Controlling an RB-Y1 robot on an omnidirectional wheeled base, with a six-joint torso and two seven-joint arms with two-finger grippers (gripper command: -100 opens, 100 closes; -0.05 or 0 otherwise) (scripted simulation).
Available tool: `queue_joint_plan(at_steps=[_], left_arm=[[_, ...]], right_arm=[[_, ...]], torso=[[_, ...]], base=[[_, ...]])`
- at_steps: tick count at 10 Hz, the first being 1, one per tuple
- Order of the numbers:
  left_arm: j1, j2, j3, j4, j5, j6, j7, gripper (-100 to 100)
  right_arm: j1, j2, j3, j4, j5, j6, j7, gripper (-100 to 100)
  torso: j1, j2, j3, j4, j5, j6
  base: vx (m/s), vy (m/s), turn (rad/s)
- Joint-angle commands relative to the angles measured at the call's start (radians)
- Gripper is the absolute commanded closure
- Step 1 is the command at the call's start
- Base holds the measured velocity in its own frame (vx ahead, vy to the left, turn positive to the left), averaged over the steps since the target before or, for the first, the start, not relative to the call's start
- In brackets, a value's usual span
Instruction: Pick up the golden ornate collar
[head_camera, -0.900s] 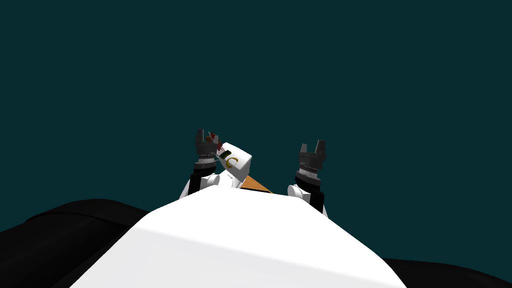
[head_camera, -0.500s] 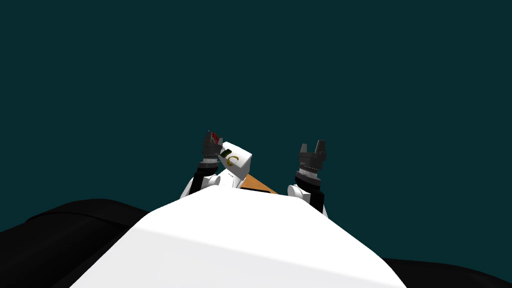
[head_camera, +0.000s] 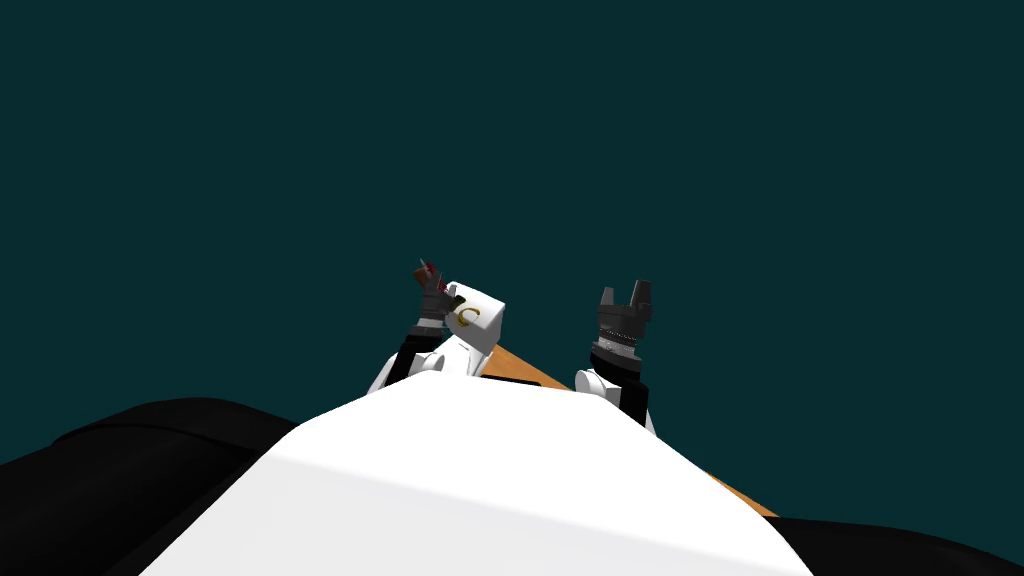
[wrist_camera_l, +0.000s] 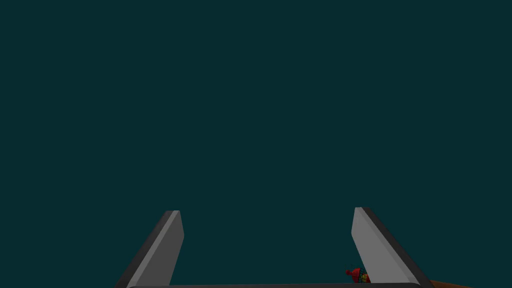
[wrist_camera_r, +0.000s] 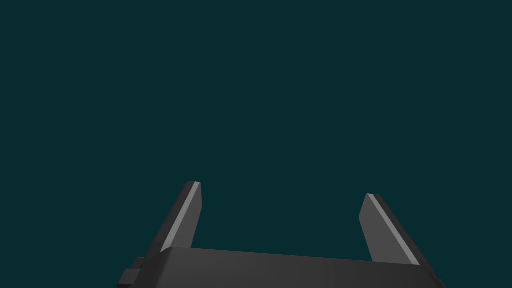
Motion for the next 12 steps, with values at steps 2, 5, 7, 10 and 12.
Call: queue_joint_plan(at_steps=[2,5,7,10,12], left_arm=[[-0.001,0.019,-0.028,0.027,-0.006,0.071,0.005,-100],[-0.002,0.033,-0.051,0.049,-0.012,0.132,0.01,-100],[-0.005,0.049,-0.072,0.074,-0.018,0.193,0.016,-100],[-0.011,0.066,-0.091,0.101,-0.025,0.256,0.024,-100],[-0.018,0.085,-0.107,0.129,-0.033,0.312,0.033,-100]], right_arm=[[0.0,0.0,0.0,0.0,0.0,0.0,0.0,0],[0.0,0.0,0.0,0.0,0.0,0.0,0.0,0],[0.0,0.0,0.0,0.0,0.0,0.0,0.0,0],[0.0,0.0,0.0,0.0,0.0,0.0,0.0,0],[0.0,0.0,0.0,0.0,0.0,0.0,0.0,0]], torso=[[0.0,-0.001,0.0,0.0,0.0,0.0],[0.0,-0.001,0.0,0.0,0.0,0.0],[-0.001,-0.003,-0.002,-0.001,0.0,0.0],[-0.001,-0.004,-0.002,-0.001,0.0,0.0],[-0.001,-0.005,-0.002,-0.001,0.0,0.0]], base=[[-0.088,0.047,-0.078],[-0.085,0.039,-0.068],[-0.061,0.03,-0.075],[-0.052,0.031,-0.068],[-0.047,0.04,-0.103]])
